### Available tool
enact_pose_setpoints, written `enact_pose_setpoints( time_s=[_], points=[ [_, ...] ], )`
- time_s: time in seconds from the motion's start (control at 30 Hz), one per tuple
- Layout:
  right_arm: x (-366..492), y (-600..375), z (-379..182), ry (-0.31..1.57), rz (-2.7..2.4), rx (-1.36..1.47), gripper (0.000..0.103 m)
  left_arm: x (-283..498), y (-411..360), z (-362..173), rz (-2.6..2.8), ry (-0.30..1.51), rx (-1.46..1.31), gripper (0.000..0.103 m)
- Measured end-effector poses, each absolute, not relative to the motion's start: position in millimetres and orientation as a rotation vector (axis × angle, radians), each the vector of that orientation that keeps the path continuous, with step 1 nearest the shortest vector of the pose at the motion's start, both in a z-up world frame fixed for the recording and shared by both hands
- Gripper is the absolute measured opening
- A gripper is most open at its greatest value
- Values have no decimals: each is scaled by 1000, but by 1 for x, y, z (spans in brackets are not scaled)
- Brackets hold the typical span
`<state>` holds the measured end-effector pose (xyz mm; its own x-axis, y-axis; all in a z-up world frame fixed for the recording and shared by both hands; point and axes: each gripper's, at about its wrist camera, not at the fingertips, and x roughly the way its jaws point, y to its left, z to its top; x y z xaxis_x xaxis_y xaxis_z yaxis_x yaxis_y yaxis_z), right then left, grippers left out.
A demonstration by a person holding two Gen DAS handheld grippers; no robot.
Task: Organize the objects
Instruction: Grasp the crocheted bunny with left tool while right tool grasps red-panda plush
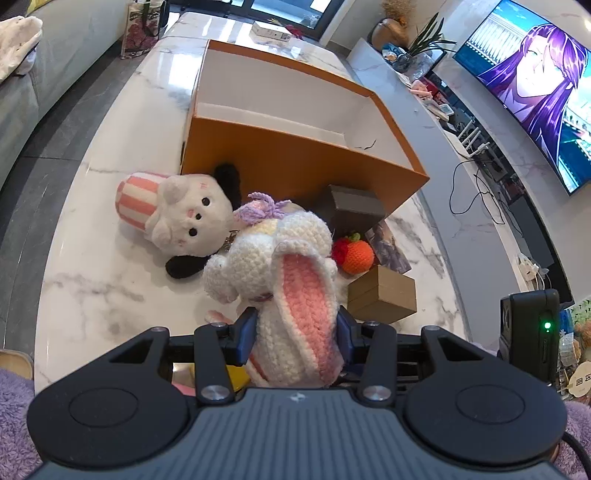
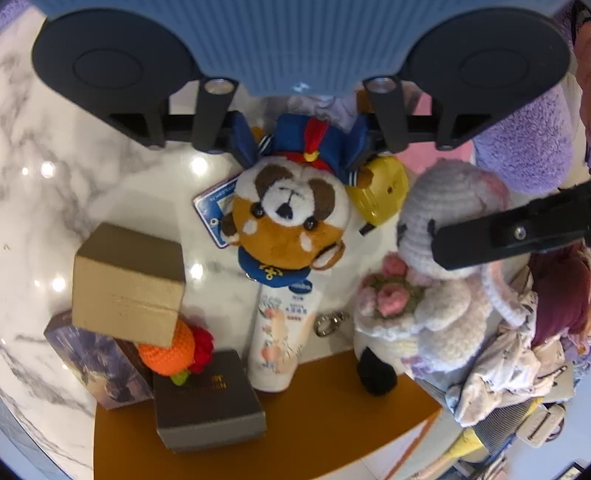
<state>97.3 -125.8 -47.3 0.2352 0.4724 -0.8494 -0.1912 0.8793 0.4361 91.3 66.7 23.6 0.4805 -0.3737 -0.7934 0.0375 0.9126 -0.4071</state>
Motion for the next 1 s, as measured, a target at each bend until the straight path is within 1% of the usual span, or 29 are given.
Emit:
enact_pose_setpoints(
  time_s=[0.03, 0.1, 0.13, 0.23, 0.27, 0.3, 0.33, 0.37, 0.43, 0.47, 0.53, 0.67, 0.73, 0.83, 1.0],
  points=[
    [96, -128, -46, 1246, 470, 275, 37, 91, 66, 24, -259, 1042, -358, 50],
    [93, -129, -40, 1225, 488, 282, 8, 92, 66, 25, -262, 1038, -360, 50],
    [93, -130, -37, 1211, 489, 278, 5, 92, 66, 26, -261, 1036, -361, 50],
    [92, -131, -27, 1189, 484, 232, 5, 92, 68, 27, -255, 1031, -364, 51],
    [92, -130, -26, 1191, 484, 221, 6, 92, 69, 27, -252, 1030, -365, 51],
    [93, -130, -25, 1197, 483, 222, 13, 92, 70, 27, -248, 1029, -365, 51],
    [93, -130, -25, 1202, 475, 226, 18, 92, 71, 27, -245, 1030, -364, 51],
    [94, -125, -25, 1204, 473, 228, 42, 92, 71, 26, -240, 1031, -362, 51],
    [94, -125, -26, 1196, 482, 212, 67, 92, 72, 25, -230, 1034, -354, 51],
    [96, -119, -27, 1197, 486, 191, 67, 92, 73, 24, -226, 1036, -351, 51],
    [101, -111, -34, 1208, 487, 179, 69, 93, 73, 22, -223, 1040, -352, 51],
    [103, -102, -44, 1203, 484, 155, 71, 93, 74, 21, -222, 1045, -357, 51],
    [103, -100, -44, 1195, 484, 142, 70, 94, 74, 20, -221, 1047, -354, 51],
    [105, -100, -45, 1179, 488, 148, 59, 95, 74, 18, -218, 1049, -354, 51],
    [106, -104, -44, 1170, 510, 182, 52, 97, 73, 17, -219, 1052, -350, 51]
  ],
)
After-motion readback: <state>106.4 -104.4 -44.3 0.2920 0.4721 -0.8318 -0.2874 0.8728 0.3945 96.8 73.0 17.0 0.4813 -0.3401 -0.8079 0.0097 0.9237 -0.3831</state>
